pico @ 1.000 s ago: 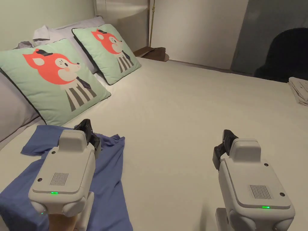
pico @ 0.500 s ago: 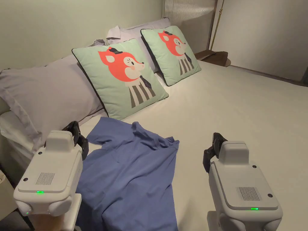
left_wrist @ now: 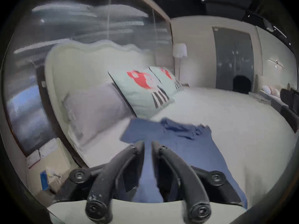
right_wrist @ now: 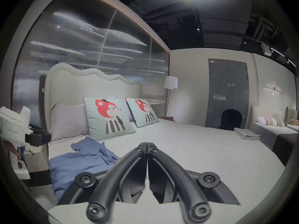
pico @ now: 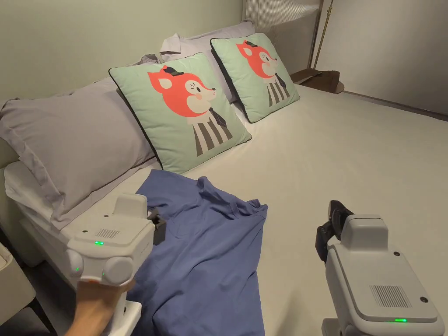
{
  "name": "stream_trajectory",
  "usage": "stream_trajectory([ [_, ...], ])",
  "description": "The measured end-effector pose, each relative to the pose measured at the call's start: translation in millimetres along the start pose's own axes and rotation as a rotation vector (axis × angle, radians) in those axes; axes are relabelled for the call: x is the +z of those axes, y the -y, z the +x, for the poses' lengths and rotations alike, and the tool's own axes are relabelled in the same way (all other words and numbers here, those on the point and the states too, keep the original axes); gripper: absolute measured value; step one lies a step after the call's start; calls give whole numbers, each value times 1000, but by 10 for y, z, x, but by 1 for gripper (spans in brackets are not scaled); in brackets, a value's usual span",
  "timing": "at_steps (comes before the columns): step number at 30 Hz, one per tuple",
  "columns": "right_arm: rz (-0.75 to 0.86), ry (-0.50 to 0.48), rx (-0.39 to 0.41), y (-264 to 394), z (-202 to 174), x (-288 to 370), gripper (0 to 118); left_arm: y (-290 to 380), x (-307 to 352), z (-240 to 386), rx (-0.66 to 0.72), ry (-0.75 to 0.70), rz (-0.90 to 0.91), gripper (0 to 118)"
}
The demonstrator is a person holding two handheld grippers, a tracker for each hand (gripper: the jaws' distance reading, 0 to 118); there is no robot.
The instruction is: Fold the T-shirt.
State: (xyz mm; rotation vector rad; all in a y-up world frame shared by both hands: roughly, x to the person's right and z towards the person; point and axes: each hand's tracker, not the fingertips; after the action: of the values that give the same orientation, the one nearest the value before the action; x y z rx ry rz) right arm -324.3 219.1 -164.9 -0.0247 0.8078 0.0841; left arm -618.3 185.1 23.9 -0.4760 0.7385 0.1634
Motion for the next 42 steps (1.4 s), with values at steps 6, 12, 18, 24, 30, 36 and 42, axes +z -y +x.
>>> stream_trajectory([
  [6,-20,39,-3,51,184,-14,0,27,-533,248,71,106,-271,100],
  [12,-41,76,-7,127,371,15,0,268,-1048,534,26,107,-448,100],
  [18,-64,113,-10,194,563,71,0,480,-1055,765,18,116,-513,56],
  [24,-68,137,-26,200,694,162,0,417,-874,783,-36,116,-447,6],
  [30,-48,153,-35,138,805,302,0,124,-561,746,6,162,-356,6],
  [36,-22,185,-47,76,984,503,0,-465,-71,951,47,310,-219,6],
  [42,1,249,-55,27,1245,837,0,-1068,429,1627,-40,515,-80,6],
])
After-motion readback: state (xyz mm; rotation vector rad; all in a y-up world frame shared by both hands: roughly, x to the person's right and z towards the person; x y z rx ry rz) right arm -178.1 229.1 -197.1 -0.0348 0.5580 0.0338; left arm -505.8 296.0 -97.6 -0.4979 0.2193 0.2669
